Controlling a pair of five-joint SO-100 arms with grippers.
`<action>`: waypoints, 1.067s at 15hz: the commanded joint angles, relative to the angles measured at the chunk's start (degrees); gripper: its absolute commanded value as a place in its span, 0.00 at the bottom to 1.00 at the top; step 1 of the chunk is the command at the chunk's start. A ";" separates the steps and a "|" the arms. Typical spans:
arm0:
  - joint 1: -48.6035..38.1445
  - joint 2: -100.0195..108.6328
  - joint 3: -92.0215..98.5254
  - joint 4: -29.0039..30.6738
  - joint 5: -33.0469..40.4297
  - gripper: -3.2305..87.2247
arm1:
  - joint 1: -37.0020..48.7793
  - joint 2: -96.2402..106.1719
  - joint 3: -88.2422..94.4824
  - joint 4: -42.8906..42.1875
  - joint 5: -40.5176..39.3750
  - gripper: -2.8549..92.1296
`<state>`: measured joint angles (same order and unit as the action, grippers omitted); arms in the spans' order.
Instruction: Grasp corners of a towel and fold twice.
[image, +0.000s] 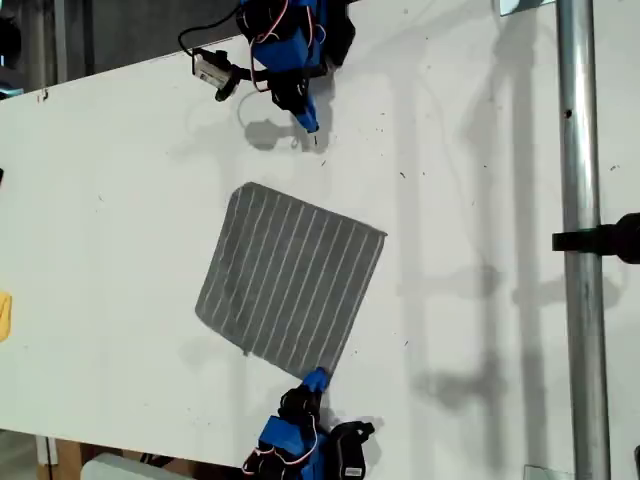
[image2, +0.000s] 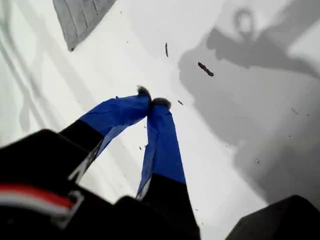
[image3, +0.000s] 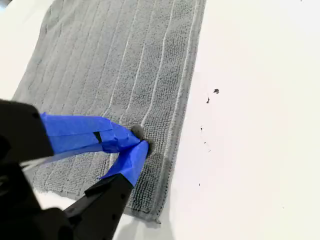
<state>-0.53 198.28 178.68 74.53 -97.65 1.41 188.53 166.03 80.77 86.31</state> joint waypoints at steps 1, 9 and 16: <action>-0.97 0.44 0.00 0.09 -1.32 0.01 | 0.09 -0.26 -2.64 -2.02 -0.35 0.03; -2.37 -1.05 -15.73 5.80 -0.09 0.00 | -0.26 -11.69 -18.81 -2.81 -3.08 0.03; -2.29 -37.09 -55.11 15.38 6.68 0.00 | -4.04 -60.82 -62.49 -9.32 -11.25 0.03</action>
<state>-1.93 167.52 133.59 86.66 -92.81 -1.41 137.11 117.07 71.63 77.26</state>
